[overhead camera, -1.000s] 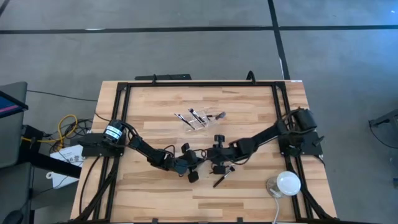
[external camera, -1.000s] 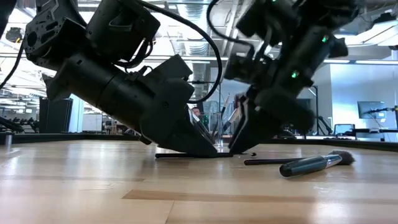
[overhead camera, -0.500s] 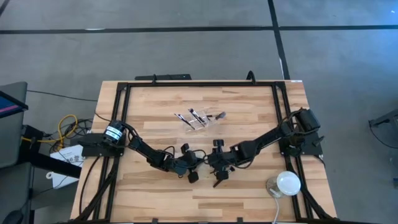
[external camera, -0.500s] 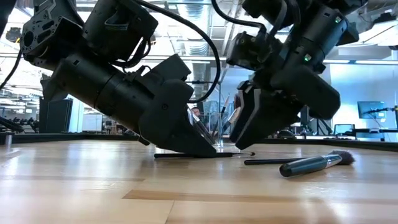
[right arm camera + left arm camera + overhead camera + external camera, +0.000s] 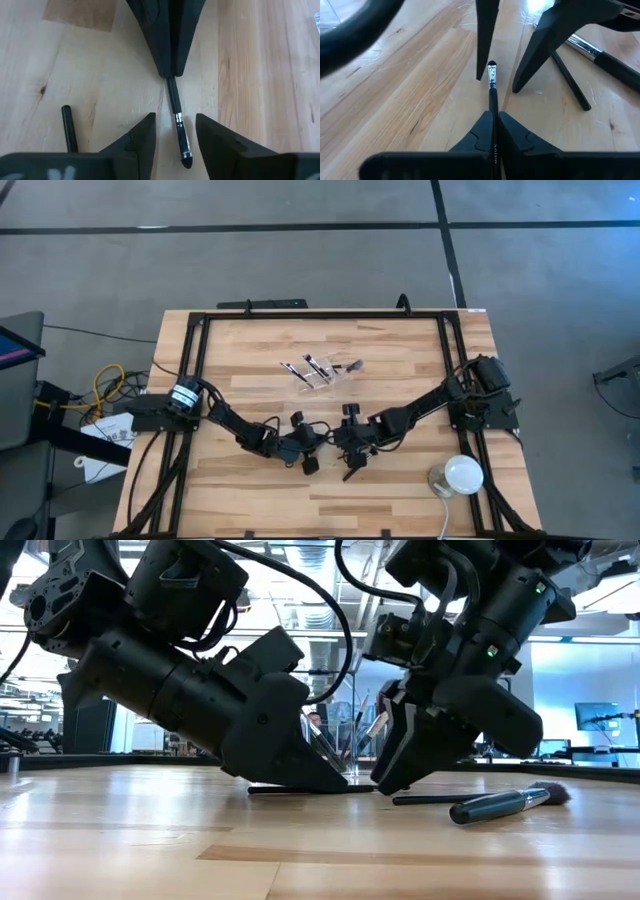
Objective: Put items in baskets/containers
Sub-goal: Put the eyeshadow brush into the transparent organizer
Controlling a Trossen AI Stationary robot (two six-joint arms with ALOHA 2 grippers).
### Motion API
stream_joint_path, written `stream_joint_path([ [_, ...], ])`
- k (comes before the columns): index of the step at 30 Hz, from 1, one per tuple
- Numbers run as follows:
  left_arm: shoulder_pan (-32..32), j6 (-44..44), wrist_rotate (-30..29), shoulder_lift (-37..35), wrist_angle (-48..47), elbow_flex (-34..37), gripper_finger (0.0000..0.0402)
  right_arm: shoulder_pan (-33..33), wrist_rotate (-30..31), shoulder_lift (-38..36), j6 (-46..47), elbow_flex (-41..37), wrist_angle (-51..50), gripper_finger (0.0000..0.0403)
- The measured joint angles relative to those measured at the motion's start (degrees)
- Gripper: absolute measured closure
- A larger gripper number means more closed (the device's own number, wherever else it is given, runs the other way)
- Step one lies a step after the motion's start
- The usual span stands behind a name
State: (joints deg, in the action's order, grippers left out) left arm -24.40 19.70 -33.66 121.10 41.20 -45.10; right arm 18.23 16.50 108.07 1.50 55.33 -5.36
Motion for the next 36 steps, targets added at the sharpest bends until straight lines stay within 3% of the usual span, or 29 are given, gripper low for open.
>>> stream_joint_path([
  [10, -1.27, -3.71, -1.32, -3.21, -1.55, 0.25, 0.0388, -1.8, -3.0, -0.04, 2.01, 0.07, -1.6, 0.034],
  [15, -1.36, -4.85, -1.73, -6.67, -1.62, 0.02, 0.0389, -2.15, -3.35, -0.04, 1.97, -0.02, -0.8, 0.0344],
  [36, -1.18, -4.26, -1.91, -6.03, -3.43, 0.0, 0.0388, -1.74, -2.67, 0.07, 0.97, -0.15, 1.35, 0.0344],
])
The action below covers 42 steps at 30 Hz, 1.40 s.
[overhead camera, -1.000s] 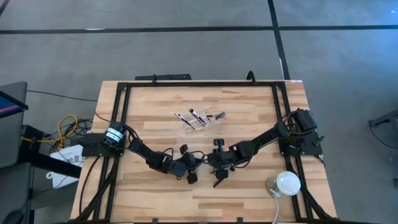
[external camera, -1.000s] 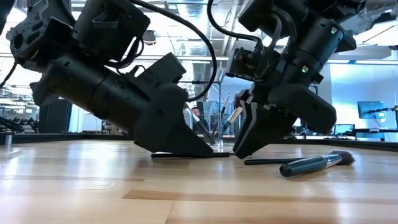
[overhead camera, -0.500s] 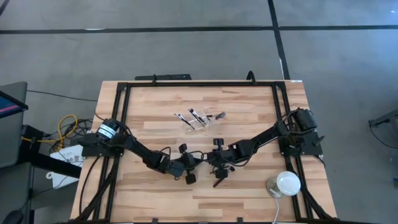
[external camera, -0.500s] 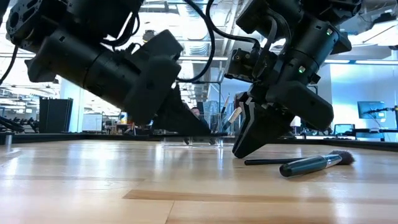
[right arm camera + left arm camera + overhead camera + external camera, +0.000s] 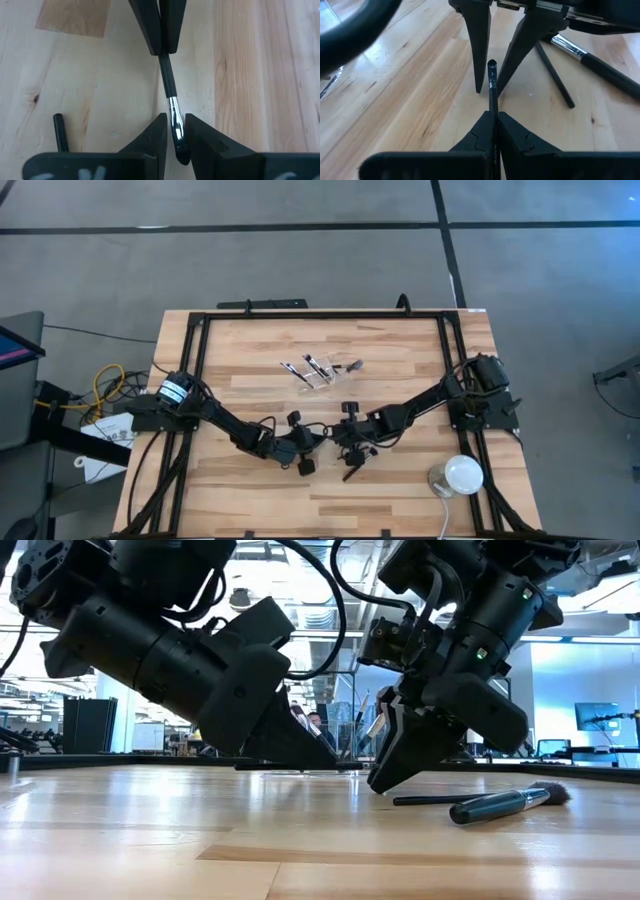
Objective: Put items in baskets/containers
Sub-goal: Put the eyeshadow brush into the transparent organizer
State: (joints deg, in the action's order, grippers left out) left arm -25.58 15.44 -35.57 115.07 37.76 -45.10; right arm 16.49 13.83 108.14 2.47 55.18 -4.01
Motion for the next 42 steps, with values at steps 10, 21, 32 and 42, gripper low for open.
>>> stream_joint_path([
  [10, 0.16, 1.19, 0.01, -0.15, -1.95, -0.07, 0.0388, 0.03, -0.39, -0.01, -2.03, 0.0, 1.42, 0.0379],
  [21, 0.15, 1.55, -0.2, -0.2, -2.37, -0.11, 0.0397, 0.63, -0.29, -0.05, -4.37, 0.02, 1.66, 0.0401],
  [32, -0.44, -1.3, -0.52, -6.51, -4.61, -0.1, 0.0366, 1.14, 2.52, -0.46, -4.49, 1.47, -0.74, 0.0402],
  [42, -2.99, -2.99, -1.97, -30.16, -26.05, 1.24, 0.0363, 1.79, 20.14, -1.3, -12.86, 22.56, -38.48, 0.0403],
])
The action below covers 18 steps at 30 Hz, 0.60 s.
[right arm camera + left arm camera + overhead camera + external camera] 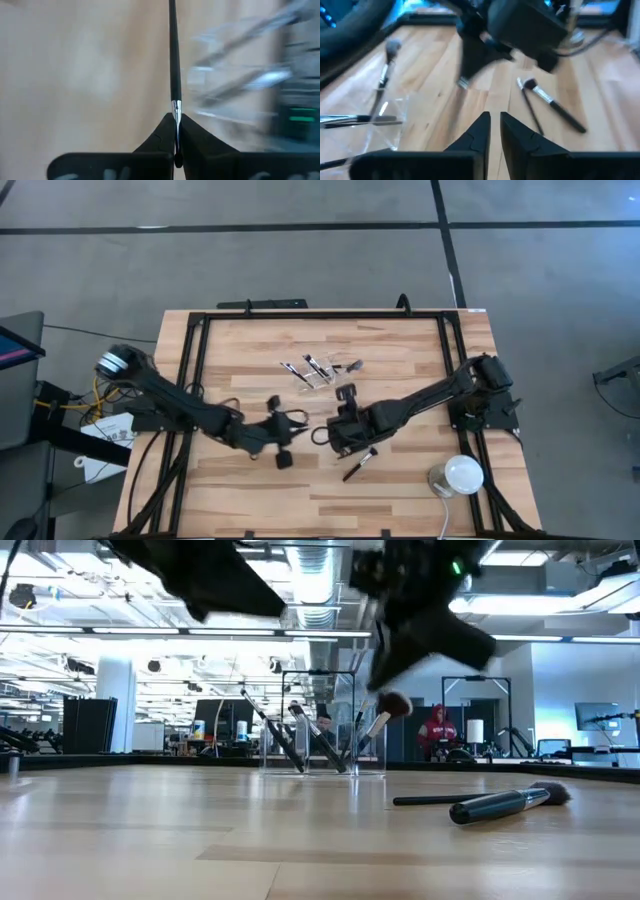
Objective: Put items in baskets/containers
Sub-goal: Put the eyeshadow brush into the transparent organizer
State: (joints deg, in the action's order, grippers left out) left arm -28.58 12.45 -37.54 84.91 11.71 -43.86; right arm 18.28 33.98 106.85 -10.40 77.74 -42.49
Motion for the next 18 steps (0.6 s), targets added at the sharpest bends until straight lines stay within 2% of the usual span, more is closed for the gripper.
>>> stream_joint_path([
  [3, -1.25, -0.02, -0.54, -6.53, -0.2, 3.68, 0.0369, -0.24, 9.86, -0.07, -10.17, 5.27, -6.11, 0.0403],
  [6, -2.18, 0.28, -3.89, -12.24, -0.09, 7.74, 0.0378, -1.34, 16.18, -0.04, -22.57, 8.09, -7.12, 0.0403],
  [9, -2.6, 3.37, -7.22, -16.97, -0.09, 12.08, 0.0386, -3.54, 18.46, -0.04, -33.99, 8.76, -7.15, 0.0403],
  [12, -2.58, 7.33, -7.74, -20.38, -0.04, 16.58, 0.0394, -6.18, 19.57, 0.02, -42.09, 8.67, -6.33, 0.0403],
  [18, -2.54, 14.29, -10.43, -22.1, 1.21, 23.28, 0.0396, -10.11, 19.56, 0.09, -53.86, 8.67, -2.37, 0.0403],
])
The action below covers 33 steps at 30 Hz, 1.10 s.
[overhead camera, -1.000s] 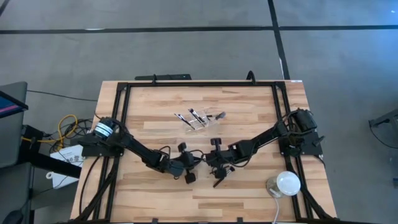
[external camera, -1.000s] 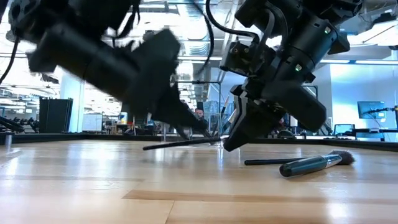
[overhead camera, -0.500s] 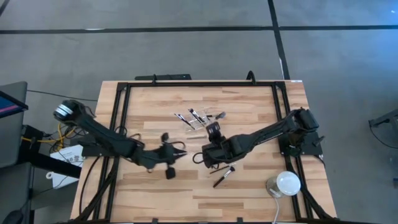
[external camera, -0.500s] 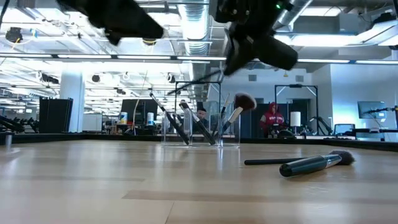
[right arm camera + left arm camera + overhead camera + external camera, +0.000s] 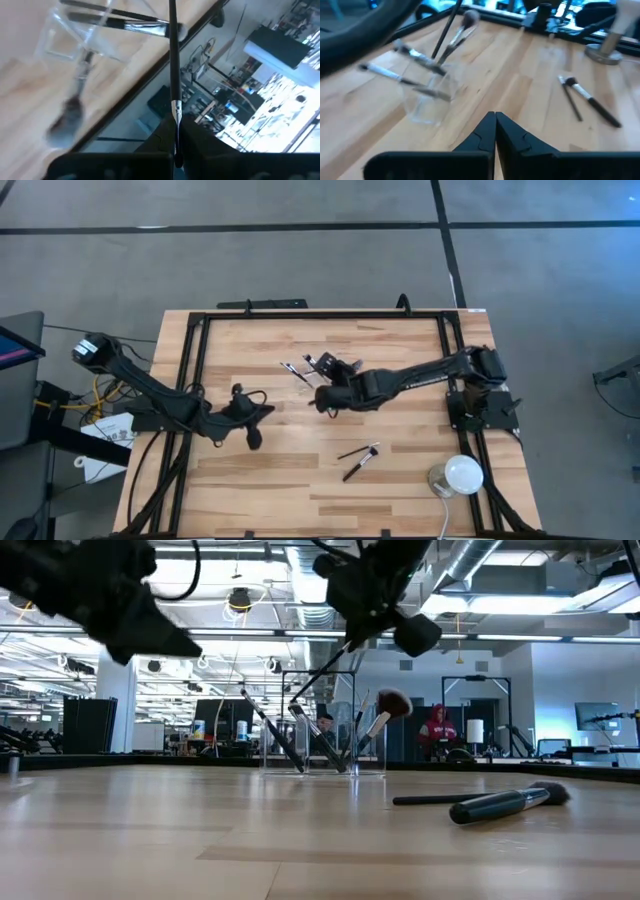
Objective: Put items in baskets/containers
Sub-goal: Put the eyeshadow brush into the transparent organizer
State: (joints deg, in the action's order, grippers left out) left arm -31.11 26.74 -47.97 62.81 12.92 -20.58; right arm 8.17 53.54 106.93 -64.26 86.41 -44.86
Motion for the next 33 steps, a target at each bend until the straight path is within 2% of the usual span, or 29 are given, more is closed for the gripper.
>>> stream_joint_path([
  [5, 0.02, 3.15, -1.39, 0.55, 0.86, 2.18, 0.0396, -1.74, -1.08, 1.79, -5.63, 0.01, 6.91, 0.0403],
  [11, 0.02, 3.7, -1.65, 0.53, 2.15, 2.38, 0.0396, -2.92, -1.11, 6.37, -10.92, -0.02, 8.15, 0.0403],
  [18, 0.02, 3.57, -1.74, 0.55, 2.5, 2.38, 0.0396, -3.9, -1.06, 10.41, -11.19, -0.02, 10.07, 0.04],
  [29, 0.02, 3.57, -1.74, 0.55, 2.59, 2.38, 0.0396, -3.77, -0.9, 10.47, -11.1, -0.02, 17.11, 0.0341],
  [33, 0.02, 3.57, -1.74, 0.55, 2.62, 2.38, 0.0396, -2.98, -0.64, 10.49, -5.59, -0.02, 18.66, 0.0336],
])
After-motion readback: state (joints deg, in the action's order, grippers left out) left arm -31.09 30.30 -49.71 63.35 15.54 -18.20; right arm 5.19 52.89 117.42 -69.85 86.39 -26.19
